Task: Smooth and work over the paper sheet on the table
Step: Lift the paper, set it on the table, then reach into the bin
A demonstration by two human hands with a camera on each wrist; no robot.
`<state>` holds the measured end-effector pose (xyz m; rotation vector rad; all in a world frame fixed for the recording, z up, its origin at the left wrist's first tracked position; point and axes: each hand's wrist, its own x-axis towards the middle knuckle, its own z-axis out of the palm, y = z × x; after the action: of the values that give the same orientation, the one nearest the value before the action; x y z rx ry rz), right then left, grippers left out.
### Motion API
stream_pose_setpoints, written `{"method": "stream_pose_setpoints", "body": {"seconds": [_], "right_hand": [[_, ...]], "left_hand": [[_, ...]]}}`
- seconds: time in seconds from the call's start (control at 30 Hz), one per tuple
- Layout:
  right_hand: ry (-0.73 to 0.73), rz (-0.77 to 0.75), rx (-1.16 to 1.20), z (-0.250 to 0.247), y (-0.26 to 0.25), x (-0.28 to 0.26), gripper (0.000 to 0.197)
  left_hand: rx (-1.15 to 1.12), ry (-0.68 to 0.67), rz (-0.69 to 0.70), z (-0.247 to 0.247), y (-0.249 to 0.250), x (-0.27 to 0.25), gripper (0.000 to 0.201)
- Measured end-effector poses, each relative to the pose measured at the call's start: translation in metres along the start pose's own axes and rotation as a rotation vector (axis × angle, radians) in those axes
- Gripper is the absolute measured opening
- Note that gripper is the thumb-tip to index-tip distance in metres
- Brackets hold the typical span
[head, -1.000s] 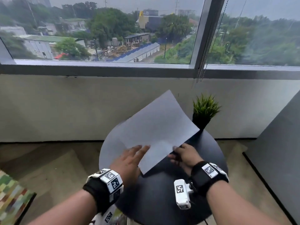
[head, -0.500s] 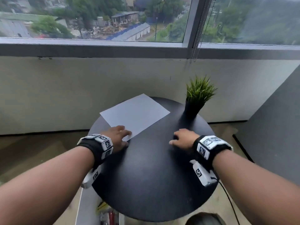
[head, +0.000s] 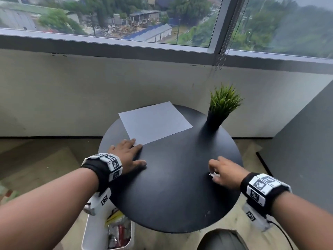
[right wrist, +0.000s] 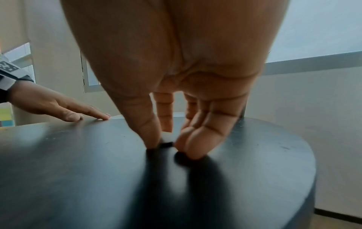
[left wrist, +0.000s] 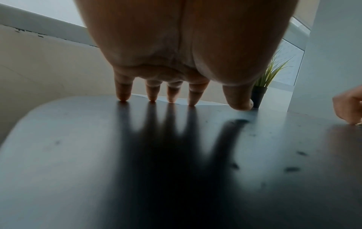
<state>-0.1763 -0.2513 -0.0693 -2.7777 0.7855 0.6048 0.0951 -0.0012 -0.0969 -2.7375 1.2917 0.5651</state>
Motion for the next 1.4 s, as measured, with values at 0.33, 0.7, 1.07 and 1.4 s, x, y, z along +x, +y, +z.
{"method": "stream_pose_setpoints", "body": {"seconds": [0.33, 0.7, 1.07, 1.4], "right_hand": [[0.194, -0.006, 0.088, -0.047, -0.003, 0.065, 0.004], [0.215, 0.048, 0.149, -0.032, -0.011, 0.11, 0.048], [-0.15, -0.464, 0.059, 0.006, -0.045, -0.035, 0.075], [-0.118, -0.415, -0.06, 0.03, -0.071, -0.055, 0.088]], "left_hand": [[-0.029, -0.007, 0.06, 0.004, 0.006, -0.007, 0.083], [0.103, -0.097, 0.073, -0.001, 0.035, -0.006, 0.108], [-0.169, -0.153, 0.474, 0.002, 0.059, -0.055, 0.079], [-0.177, -0.171, 0.609, 0.011, 0.079, -0.08, 0.061]]}}
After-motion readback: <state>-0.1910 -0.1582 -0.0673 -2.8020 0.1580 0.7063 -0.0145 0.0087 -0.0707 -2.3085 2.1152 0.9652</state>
